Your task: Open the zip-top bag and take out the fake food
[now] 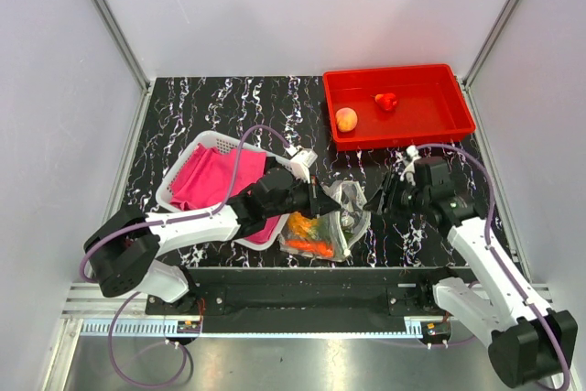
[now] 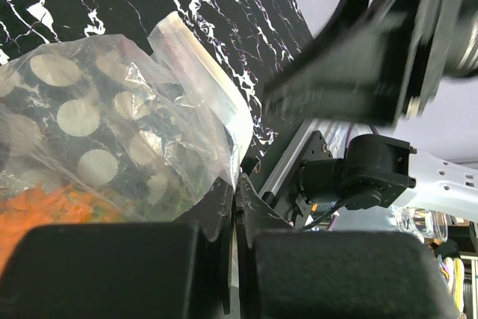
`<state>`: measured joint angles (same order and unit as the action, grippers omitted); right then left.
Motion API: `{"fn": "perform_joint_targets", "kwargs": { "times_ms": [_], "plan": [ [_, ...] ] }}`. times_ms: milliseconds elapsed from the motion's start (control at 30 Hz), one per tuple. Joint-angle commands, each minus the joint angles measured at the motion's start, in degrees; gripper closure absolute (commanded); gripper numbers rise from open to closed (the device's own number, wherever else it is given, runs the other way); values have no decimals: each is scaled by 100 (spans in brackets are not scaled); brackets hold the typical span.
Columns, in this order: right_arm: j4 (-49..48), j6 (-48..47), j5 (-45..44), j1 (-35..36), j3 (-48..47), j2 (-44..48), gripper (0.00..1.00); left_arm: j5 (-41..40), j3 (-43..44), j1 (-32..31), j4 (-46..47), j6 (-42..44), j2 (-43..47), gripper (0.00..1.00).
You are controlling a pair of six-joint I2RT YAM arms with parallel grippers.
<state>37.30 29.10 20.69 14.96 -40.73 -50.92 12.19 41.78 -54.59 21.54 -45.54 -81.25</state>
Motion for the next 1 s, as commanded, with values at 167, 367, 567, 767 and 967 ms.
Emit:
{"fn": "perform_joint_targets", "kwargs": {
  "times_ms": [167, 367, 567, 767, 967],
  "plan": [
    [-811, 552, 936, 437, 460, -278, 48, 82, 234, -17, 456, -69, -49, 100],
    [-1391, 799, 840, 683, 865, -480, 47, 126, 304, -26, 474, -122, -110, 100],
    [-1936, 974, 999, 780, 1058, -841, 48, 135, 331, -78, 535, -148, -154, 100],
    [-2472, 1168, 1069, 886, 1234, -1280, 55, 144, 322, -113, 562, -166, -163, 100],
    [-2491, 1089, 727, 930, 1199, -1334, 88, 170, 348, -113, 570, -148, -207, 100]
  ]
}}
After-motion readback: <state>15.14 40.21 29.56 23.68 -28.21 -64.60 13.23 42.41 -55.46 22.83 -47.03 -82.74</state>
